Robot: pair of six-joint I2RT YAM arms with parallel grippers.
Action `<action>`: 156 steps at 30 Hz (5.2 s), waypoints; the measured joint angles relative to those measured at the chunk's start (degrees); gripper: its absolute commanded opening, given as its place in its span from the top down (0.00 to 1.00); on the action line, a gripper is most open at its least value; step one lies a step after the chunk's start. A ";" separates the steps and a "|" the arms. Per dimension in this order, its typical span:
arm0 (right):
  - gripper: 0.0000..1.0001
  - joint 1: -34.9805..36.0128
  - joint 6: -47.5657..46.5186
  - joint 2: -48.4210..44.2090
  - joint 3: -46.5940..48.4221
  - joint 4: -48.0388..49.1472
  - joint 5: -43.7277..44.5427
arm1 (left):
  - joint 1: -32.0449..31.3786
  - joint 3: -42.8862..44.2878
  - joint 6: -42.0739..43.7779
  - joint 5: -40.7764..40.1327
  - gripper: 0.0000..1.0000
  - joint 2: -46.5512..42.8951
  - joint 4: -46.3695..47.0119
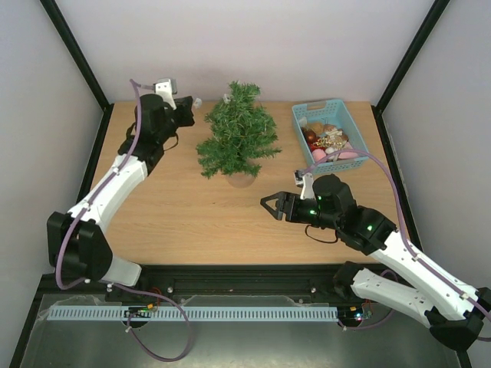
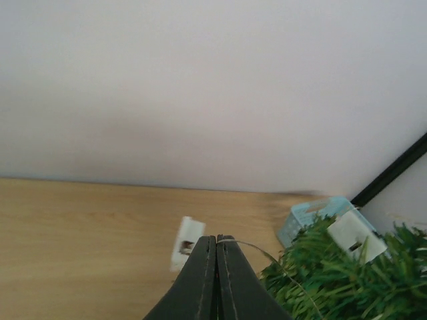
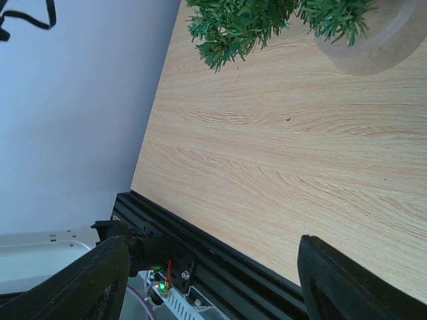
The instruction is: Decorate the small christmas tree
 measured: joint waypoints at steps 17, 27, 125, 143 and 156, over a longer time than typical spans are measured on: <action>0.29 0.00 0.04 0.09 -1.16 0.37 -0.07 | -0.22 1.68 0.83 17.88 0.88 8.24 6.34; 0.29 0.00 0.20 0.09 -2.16 1.14 -0.44 | -0.22 3.15 5.20 17.94 0.41 8.63 0.07; 0.25 -28.63 -6.43 26.18 19.19 -3.72 6.58 | 0.59 -30.75 -15.32 16.28 0.01 -37.09 -37.29; 0.77 -43.60 -15.85 63.80 37.94 -5.57 15.65 | 4.33 -26.53 -6.84 20.72 0.01 -33.35 -39.91; 0.78 -43.56 -21.90 64.72 38.07 -10.01 22.56 | 4.17 -26.53 -6.38 22.40 0.01 -33.24 -39.85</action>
